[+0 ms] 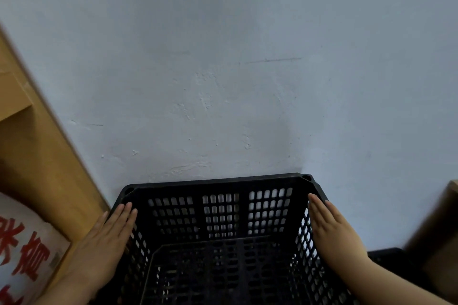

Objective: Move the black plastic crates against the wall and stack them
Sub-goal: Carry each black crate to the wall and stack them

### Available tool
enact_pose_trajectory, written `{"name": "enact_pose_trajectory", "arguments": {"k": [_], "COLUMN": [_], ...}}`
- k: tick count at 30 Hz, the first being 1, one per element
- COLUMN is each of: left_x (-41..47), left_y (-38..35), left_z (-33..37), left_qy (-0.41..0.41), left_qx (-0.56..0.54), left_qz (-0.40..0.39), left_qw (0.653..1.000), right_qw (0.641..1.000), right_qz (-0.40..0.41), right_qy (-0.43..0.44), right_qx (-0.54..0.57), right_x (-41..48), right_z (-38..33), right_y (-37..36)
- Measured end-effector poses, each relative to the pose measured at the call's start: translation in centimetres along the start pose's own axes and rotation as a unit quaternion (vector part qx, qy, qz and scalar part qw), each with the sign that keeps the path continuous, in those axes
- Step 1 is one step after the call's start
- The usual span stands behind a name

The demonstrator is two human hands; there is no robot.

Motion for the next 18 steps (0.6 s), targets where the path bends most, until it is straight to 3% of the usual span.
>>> {"name": "enact_pose_trajectory", "arguments": {"k": [5, 10, 14, 18], "left_x": [0.0, 1.5, 5.9, 11.5], "left_y": [0.5, 0.6, 5.5, 10.5], "left_z": [0.5, 2.4, 9.0, 18.2], "left_qy": [-0.009, 0.01, 0.051, 0.064], "left_qx": [-0.003, -0.047, -0.069, -0.044], "left_qz": [-0.004, -0.086, -0.116, -0.054], "left_qw": [1.0, 0.995, 0.99, 0.996], "right_qw": [0.998, 0.988, 0.982, 0.98], "right_qz": [-0.019, -0.042, -0.088, -0.104], "right_qy": [-0.045, -0.142, -0.167, -0.17], "right_qx": [0.031, 0.035, 0.017, -0.001], "right_x": [0.2, 0.2, -1.7, -4.9], "right_z": [-0.1, 1.7, 6.1, 11.7], "right_y": [0.9, 3.3, 4.0, 4.2]}}
Point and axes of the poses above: each hand's wrist, its own x-axis towards the middle knuckle, its own y-axis out of the back of the hand, z = x × y, the point moved 1 cm from there along x, towards the middle knuckle, and after that the axes turned 5 degrees about z, right-handed, at the moved point
